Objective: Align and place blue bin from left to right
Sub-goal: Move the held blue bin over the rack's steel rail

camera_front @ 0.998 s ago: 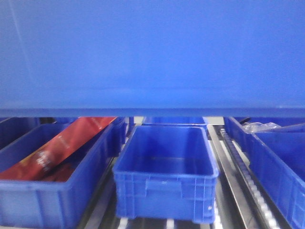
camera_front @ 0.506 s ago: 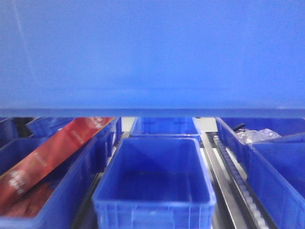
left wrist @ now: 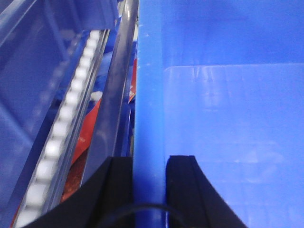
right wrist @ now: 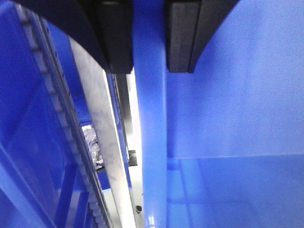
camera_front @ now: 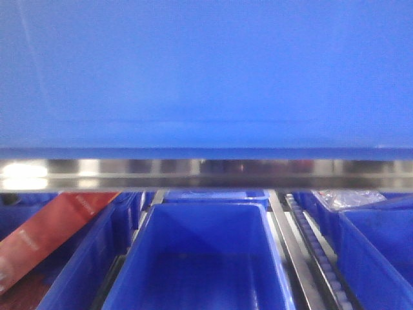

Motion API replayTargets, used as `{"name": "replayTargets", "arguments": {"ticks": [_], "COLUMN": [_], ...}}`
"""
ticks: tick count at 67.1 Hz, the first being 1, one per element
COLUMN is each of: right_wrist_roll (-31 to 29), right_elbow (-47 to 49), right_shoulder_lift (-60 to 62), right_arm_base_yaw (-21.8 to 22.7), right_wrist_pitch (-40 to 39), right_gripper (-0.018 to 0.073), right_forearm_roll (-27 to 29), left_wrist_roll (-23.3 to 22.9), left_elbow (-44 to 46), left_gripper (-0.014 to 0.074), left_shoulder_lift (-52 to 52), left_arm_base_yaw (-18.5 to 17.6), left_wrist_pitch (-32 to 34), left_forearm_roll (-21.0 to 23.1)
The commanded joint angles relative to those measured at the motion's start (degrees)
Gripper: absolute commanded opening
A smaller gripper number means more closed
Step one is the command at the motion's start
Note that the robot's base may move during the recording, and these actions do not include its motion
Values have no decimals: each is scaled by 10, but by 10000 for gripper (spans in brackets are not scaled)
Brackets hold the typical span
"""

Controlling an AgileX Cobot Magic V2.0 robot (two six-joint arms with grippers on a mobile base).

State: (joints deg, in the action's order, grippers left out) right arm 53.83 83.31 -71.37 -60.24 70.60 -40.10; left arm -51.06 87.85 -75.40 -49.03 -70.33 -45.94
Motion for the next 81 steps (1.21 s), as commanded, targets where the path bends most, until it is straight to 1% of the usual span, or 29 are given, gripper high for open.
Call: {"name": "replayTargets", "arguments": {"ticks": [1, 81], "right_wrist_roll": [3, 3], "right_elbow": [5, 5], "right_shoulder_lift": [0, 0], "right_arm_base_yaw": [-10, -10], "right_wrist_pitch": [-278, -278], "right_gripper": [-78, -78], "right_forearm_roll": [-3, -3], "left_wrist_roll": [-3, -3], "left_elbow": [8, 8], "left_gripper": [-111, -111], "left_shoulder_lift": [3, 3], "left_arm_base_yaw": [-13, -13], "left_wrist_pitch": [115, 115], "left_forearm_roll": [5, 5]}}
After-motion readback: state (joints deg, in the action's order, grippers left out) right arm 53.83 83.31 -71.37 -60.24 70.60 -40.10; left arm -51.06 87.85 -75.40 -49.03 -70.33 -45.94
